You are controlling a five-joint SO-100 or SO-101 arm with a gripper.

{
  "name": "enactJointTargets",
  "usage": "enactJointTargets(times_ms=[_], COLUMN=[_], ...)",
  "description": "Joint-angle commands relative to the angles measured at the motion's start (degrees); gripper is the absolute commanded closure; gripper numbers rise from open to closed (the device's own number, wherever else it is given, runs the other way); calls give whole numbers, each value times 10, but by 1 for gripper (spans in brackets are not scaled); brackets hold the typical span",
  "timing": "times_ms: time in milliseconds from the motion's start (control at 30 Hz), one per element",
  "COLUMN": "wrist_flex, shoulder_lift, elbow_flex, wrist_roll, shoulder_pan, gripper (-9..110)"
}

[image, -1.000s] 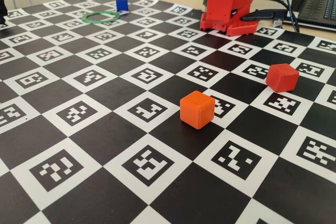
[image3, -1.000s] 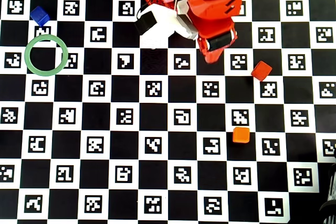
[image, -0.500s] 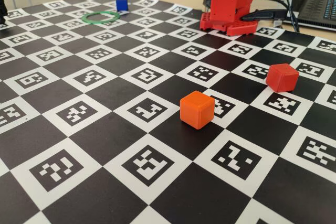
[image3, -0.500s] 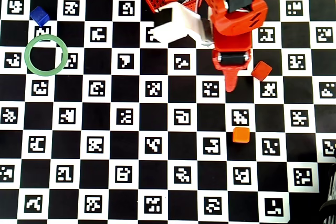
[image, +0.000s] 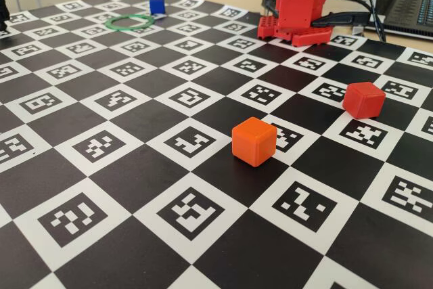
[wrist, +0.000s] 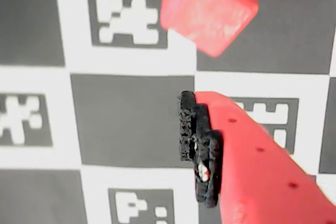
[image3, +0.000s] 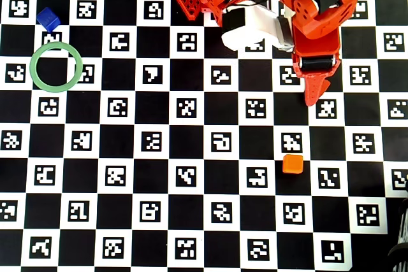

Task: Grab the red cube then put it in the green circle then put the blue cube on top and finally the orange cube on top

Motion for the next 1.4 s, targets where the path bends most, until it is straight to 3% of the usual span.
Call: enactJointTargets(times_ms=[0, 233, 600, 1367], wrist_flex=[32, 21, -74, -320], shoulder_lift=[-10, -47, -100, -4], elbow_flex=[-54, -54, -28, 242], wrist_roll=[17, 62, 139, 139], shoulder_pan=[-12, -73, -167, -162], gripper=[65, 59, 61, 62])
